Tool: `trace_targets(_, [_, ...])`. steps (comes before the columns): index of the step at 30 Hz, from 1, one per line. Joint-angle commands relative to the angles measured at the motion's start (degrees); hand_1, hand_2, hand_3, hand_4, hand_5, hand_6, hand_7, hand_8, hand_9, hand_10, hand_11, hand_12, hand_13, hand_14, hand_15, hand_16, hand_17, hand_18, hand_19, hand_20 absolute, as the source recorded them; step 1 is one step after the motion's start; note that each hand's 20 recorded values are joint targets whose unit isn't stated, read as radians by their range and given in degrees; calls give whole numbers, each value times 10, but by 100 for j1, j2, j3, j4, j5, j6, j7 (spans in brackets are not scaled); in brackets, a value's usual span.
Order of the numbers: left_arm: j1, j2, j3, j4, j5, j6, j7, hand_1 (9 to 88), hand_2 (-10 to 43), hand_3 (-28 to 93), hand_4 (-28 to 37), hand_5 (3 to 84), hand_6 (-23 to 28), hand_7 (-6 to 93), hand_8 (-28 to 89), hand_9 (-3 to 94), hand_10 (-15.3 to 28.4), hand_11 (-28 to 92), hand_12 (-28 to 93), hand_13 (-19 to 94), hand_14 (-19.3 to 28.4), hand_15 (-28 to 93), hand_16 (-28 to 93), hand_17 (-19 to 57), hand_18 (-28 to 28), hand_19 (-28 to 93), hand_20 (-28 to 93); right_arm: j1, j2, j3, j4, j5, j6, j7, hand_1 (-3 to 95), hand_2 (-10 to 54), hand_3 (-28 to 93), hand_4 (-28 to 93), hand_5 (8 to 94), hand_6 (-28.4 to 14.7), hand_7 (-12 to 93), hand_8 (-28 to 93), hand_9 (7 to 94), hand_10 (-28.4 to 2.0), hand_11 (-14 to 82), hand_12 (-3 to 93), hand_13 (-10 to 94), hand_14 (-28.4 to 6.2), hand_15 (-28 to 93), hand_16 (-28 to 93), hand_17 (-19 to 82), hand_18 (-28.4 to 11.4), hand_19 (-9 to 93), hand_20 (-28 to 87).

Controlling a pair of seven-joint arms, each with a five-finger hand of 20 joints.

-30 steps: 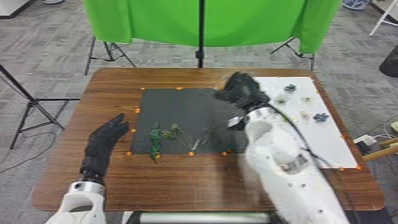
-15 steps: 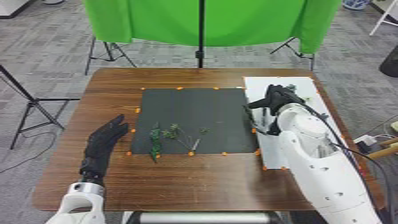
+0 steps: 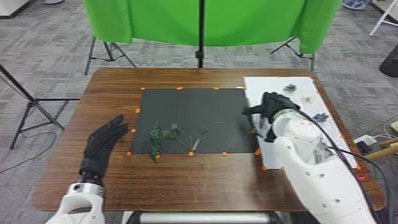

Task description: Arrange flowers

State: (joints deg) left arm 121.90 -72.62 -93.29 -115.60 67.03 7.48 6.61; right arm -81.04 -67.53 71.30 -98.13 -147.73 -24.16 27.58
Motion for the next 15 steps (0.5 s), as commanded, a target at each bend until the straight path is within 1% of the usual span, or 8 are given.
trace_targets(1, [32, -56, -5, 14, 14, -29, -75, 196, 26, 642, -281, 417, 43, 51, -56, 436, 119, 108, 116, 326, 142, 92, 45, 30, 124, 22, 192, -427, 107, -588, 52, -843, -26, -407, 239, -95, 495, -154, 780, -66, 147, -59, 871, -159, 377, 286, 914, -44, 592, 332, 676, -109, 932, 594])
trace_targets(3, [37, -56, -7, 13, 27, -39, -82, 198, 25, 643, -281, 417, 43, 51, -56, 436, 119, 108, 116, 326, 142, 92, 45, 29, 124, 22, 192, -453, 104, -659, 121, -901, -57, -448, 265, -95, 503, -150, 780, -67, 147, -59, 871, -158, 377, 285, 915, -41, 591, 331, 677, -107, 932, 590])
trace_targets(5, [35, -58, -12, 10, 35, -44, -85, 202, 22, 645, -278, 417, 43, 51, -56, 436, 119, 107, 116, 326, 142, 92, 45, 29, 124, 22, 192, -500, 86, -691, 231, -1020, 115, -506, 329, -95, 504, -141, 777, -64, 155, -55, 870, -155, 382, 284, 915, -36, 591, 331, 680, -102, 932, 585])
trace_targets(8, [50, -64, -14, 5, 29, -41, -92, 211, 21, 641, -270, 417, 44, 50, -56, 436, 119, 108, 116, 326, 142, 91, 45, 29, 124, 21, 192, -534, -5, -650, 407, -977, 380, -464, 421, -95, 548, -122, 787, -46, 216, -35, 873, -142, 404, 284, 924, -29, 599, 331, 690, -96, 932, 590])
trace_targets(9, [57, -67, -13, 4, 29, -44, -94, 212, 20, 640, -266, 416, 43, 50, -56, 436, 119, 108, 117, 325, 142, 91, 45, 29, 124, 21, 192, -542, -26, -600, 425, -876, 346, -433, 465, -95, 513, -95, 791, -45, 216, 64, 875, -139, 409, 282, 926, -28, 602, 330, 693, -96, 932, 594])
trace_targets(10, [60, -69, -10, 2, 32, -46, -101, 212, 20, 640, -264, 416, 43, 50, -56, 436, 119, 108, 116, 325, 142, 91, 45, 29, 124, 21, 192, -562, -30, -561, 423, -677, 395, -365, 538, -95, 445, -43, 802, -43, 218, 172, 879, -134, 418, 282, 930, -26, 608, 330, 700, -94, 932, 600])
trace_targets(11, [66, -66, -10, 0, 32, -48, -99, 212, 19, 640, -261, 416, 43, 50, -56, 436, 119, 108, 117, 325, 141, 91, 45, 29, 124, 21, 192, -582, -40, -523, 449, -623, 512, -370, 572, -95, 461, -34, 809, -37, 233, 218, 887, -128, 429, 281, 934, -24, 616, 326, 708, -94, 932, 607])
trace_targets(15, [81, -63, -17, -8, 21, -29, -105, 216, 18, 639, -258, 416, 44, 50, -56, 434, 119, 107, 116, 325, 142, 91, 45, 29, 124, 22, 192, -633, -35, -358, 452, -427, 750, -389, 577, -95, 525, -21, 815, -26, 268, 244, 898, -119, 445, 284, 937, -23, 639, 321, 720, -96, 932, 624])
